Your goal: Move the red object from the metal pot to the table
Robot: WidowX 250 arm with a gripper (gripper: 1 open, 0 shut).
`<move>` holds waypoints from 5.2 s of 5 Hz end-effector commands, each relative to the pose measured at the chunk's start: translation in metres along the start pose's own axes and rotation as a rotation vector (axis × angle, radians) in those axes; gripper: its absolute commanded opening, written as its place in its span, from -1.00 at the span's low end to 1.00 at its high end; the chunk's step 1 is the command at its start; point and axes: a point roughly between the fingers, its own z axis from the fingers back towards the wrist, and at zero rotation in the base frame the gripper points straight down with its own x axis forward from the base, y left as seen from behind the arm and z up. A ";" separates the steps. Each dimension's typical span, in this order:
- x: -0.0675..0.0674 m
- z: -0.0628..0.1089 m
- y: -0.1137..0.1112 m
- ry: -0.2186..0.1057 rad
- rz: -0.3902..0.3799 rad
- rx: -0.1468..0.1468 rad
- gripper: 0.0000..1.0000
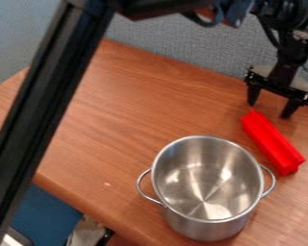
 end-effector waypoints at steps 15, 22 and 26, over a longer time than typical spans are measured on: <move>-0.076 0.116 0.037 -0.061 0.068 -0.246 1.00; -0.062 0.155 0.021 -0.050 -0.022 -0.200 1.00; -0.073 0.093 0.035 -0.068 0.096 -0.196 1.00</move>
